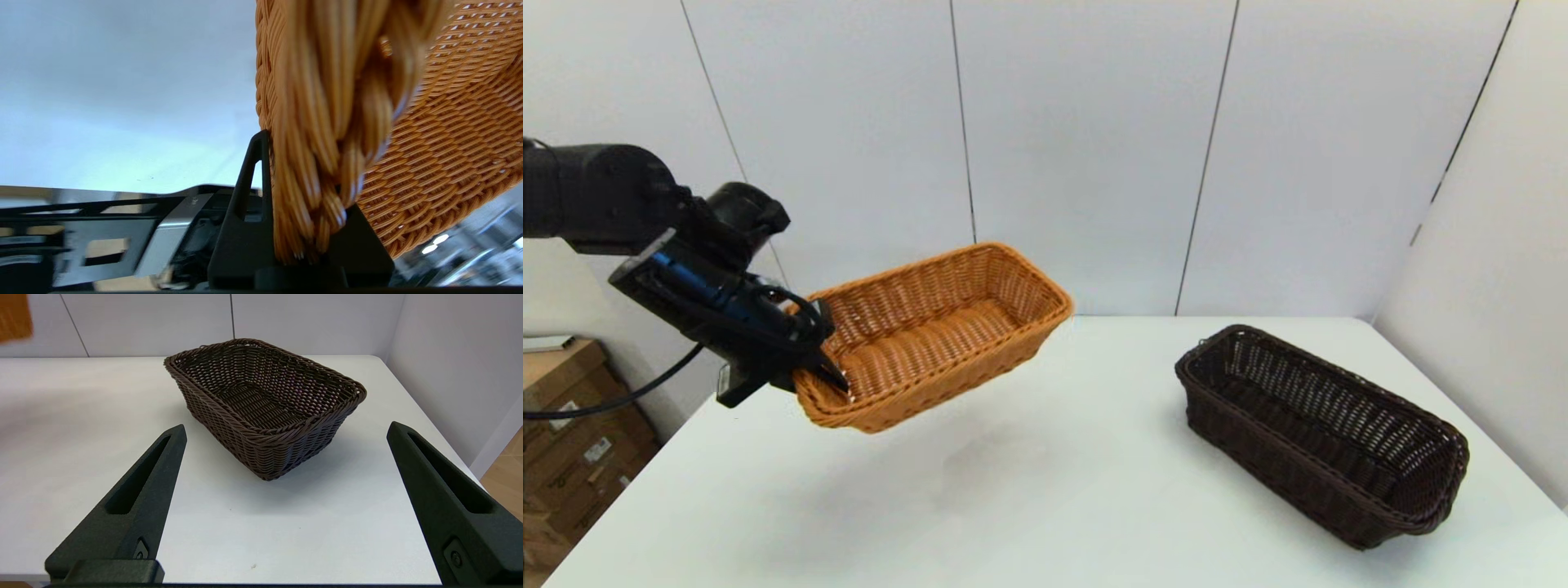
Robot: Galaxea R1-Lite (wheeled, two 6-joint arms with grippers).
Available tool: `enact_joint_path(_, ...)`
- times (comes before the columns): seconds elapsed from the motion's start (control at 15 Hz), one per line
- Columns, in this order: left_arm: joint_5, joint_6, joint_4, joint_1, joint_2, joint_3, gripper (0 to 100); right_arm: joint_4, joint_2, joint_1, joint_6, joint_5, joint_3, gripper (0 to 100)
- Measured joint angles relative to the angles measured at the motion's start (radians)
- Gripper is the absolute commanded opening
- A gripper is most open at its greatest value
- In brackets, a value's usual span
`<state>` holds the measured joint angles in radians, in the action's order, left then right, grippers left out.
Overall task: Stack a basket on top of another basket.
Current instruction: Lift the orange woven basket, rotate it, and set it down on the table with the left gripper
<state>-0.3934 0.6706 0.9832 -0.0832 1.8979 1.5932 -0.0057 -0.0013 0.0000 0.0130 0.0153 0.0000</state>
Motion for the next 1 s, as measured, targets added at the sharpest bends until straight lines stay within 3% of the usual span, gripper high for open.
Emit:
enact_joint_path(0.47,-0.077,-0.359,0.267,0.0,0.081,0.324,0,0.0,0.0,0.0,0.0,0.0,0.0,100)
enact_joint_path(0.8,-0.105,-0.558,0.274,-0.024,0.198,0.365,0,0.0,0.0,0.0,0.0,0.0,0.0,100)
enact_joint_path(1.0,-0.101,-0.581,0.247,-0.073,0.283,0.369,0,0.0,0.0,0.0,0.0,0.0,0.0,100)
